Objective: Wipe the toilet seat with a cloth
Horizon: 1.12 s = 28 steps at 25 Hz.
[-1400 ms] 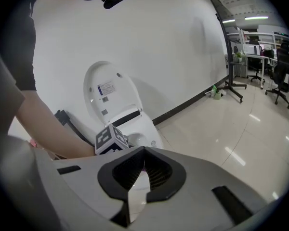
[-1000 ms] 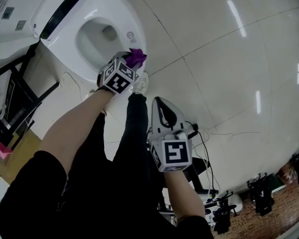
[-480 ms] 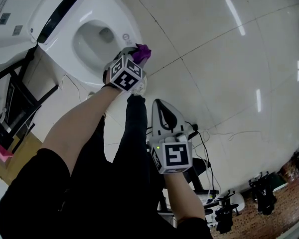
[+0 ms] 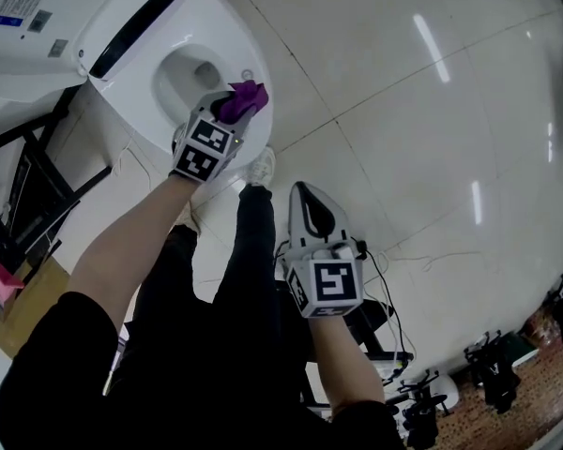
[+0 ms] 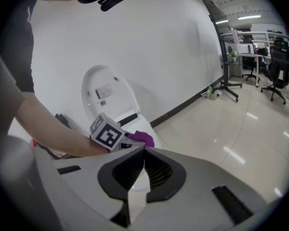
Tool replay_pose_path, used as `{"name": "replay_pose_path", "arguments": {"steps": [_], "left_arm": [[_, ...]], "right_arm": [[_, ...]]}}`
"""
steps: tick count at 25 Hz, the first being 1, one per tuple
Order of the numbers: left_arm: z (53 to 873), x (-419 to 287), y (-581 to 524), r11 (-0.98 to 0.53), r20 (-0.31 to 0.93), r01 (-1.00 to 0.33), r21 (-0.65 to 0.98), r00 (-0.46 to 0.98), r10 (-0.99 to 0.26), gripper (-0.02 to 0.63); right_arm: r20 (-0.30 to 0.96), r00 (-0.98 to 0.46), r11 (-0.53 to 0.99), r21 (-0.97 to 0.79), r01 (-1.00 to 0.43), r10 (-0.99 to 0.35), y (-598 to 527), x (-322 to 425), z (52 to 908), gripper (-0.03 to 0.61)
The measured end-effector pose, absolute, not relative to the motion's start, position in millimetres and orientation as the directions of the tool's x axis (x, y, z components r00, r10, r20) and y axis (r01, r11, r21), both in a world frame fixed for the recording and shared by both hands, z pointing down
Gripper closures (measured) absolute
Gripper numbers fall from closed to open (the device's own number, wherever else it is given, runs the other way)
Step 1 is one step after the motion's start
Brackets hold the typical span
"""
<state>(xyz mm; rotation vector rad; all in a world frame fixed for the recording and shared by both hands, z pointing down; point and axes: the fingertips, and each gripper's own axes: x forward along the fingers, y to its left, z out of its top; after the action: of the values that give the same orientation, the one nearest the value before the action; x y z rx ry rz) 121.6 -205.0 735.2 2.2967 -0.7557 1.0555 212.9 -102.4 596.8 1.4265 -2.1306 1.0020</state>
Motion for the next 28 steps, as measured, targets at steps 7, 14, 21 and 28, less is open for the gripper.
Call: {"name": "replay_pose_path", "arguments": {"steps": [7, 14, 21, 28], "left_arm": [[605.6, 45.4, -167.9, -0.731, 0.681, -0.664, 0.159, 0.609, -0.406, 0.514], [452.8, -64.8, -53.0, -0.767, 0.519, -0.620, 0.165, 0.716, -0.466, 0.514], [354.6, -150.9, 67.1, -0.787, 0.473, -0.601, 0.140, 0.739, -0.480, 0.514], [295.4, -180.8, 129.1, -0.771, 0.450, -0.633, 0.069, 0.710, -0.542, 0.514]], "right_arm": [[0.589, -0.363, 0.260, -0.254, -0.931, -0.722, -67.8, 162.4, 512.7, 0.561], [0.501, -0.322, 0.292, -0.139, -0.946, -0.803, 14.4, 43.1, 395.7, 0.561], [0.418, -0.325, 0.311, -0.104, -0.945, -0.848, 93.1, -26.2, 295.9, 0.561], [0.371, -0.402, 0.395, -0.099, -0.913, -0.837, 131.4, -42.3, 244.6, 0.561]]}}
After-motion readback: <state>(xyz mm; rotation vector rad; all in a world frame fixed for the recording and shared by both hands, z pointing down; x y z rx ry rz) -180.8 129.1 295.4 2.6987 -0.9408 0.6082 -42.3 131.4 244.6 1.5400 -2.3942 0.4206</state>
